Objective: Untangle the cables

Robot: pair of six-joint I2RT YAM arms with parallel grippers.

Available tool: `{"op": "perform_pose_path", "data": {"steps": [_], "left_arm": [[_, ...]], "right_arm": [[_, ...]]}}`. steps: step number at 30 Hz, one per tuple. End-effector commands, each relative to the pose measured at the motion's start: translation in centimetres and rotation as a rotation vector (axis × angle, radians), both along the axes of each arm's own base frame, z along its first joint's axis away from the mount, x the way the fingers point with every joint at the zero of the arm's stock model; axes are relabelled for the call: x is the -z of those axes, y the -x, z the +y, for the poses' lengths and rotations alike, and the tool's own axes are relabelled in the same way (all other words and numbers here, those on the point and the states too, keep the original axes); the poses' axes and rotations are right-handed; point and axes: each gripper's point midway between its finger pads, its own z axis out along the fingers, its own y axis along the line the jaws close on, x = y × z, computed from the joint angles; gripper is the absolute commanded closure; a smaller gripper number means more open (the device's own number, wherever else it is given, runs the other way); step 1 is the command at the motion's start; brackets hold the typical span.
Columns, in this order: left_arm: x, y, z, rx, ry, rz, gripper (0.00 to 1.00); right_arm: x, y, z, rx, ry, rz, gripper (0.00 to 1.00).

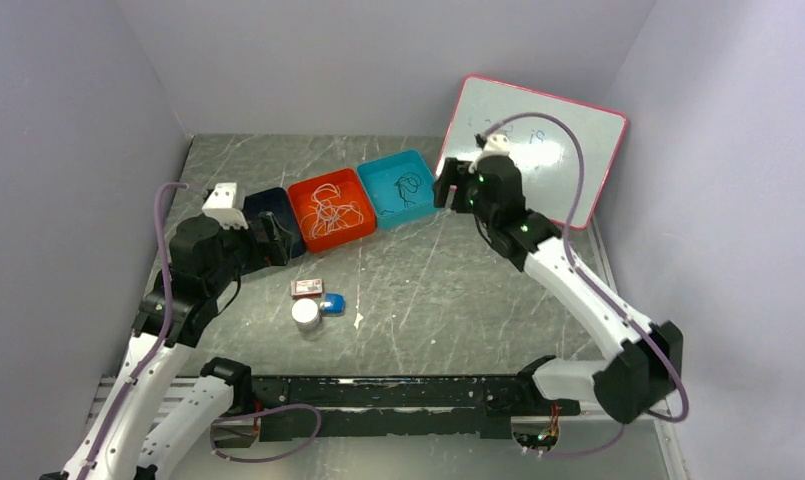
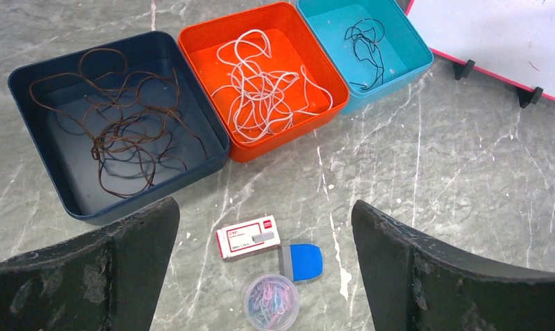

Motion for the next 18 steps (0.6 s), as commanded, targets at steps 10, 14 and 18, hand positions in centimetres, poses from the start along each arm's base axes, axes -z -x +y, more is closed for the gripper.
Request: {"op": "perform_pose_path", "data": {"steps": [10, 14, 18], "left_arm": [[0.1, 1.5, 1.5, -0.107, 0.06, -0.001, 0.01], [-0.3, 1.9, 1.8, -0.128, 0.084, -0.017, 0.01], [-0.4, 2.3, 1.9, -0.14, 0.114, -0.032, 0.01]], "right_arm": [[3.8, 10.4, -8.7, 0.188, 0.01, 0.071, 0.0], [4.2, 12.2, -9.4, 0.207, -0.062, 0.07, 0.0], [4.4, 13.8, -8.4, 0.104, -0.084, 0.065, 0.0]]}}
